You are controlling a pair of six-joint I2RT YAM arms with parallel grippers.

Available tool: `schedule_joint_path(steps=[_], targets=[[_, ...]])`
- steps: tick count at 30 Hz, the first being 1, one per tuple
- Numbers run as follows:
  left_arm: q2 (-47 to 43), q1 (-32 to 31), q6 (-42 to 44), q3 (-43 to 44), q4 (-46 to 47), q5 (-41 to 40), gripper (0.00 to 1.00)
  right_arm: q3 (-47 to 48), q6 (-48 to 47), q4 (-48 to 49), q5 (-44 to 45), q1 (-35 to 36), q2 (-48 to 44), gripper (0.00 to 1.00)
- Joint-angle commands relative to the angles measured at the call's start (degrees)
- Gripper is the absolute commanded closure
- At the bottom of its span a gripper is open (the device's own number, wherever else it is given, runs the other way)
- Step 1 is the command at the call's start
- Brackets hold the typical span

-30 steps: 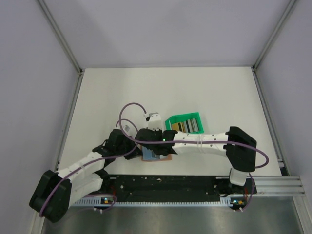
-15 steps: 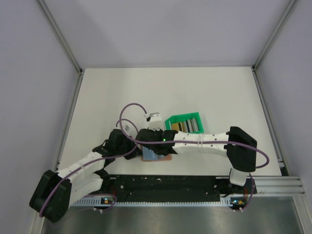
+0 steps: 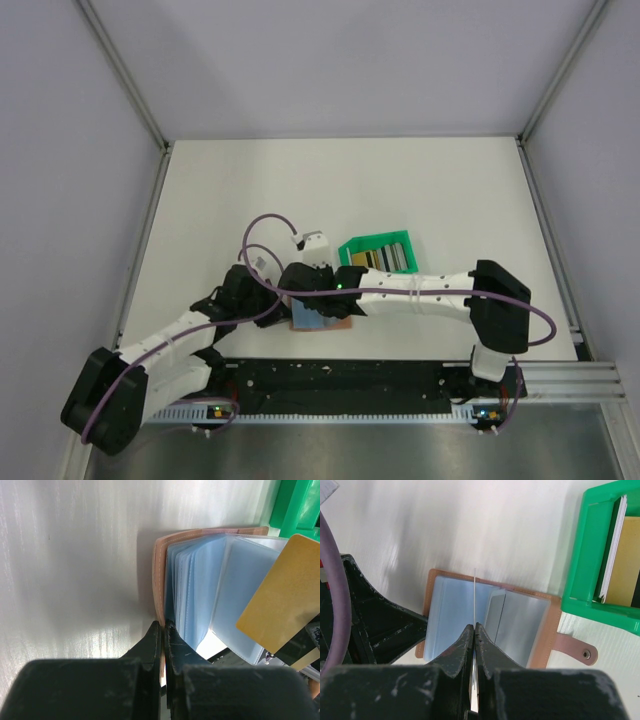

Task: Put the credit cards into the card holder
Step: Turn over the card slot in the card holder.

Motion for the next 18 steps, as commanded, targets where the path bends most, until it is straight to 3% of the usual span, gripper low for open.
schedule_joint_path(steps=[1, 18], targets=[[0.1, -0.1, 0.9, 0.2, 1.3, -0.2, 1.0, 1.6, -1.4, 1.6, -0.9, 0.7, -2.7, 1.0], [-0.5, -0.2, 1.0, 0.2, 0.7, -0.7, 1.0, -2.2, -2.4, 3.7, -0.7, 0.1, -5.8, 1.0]])
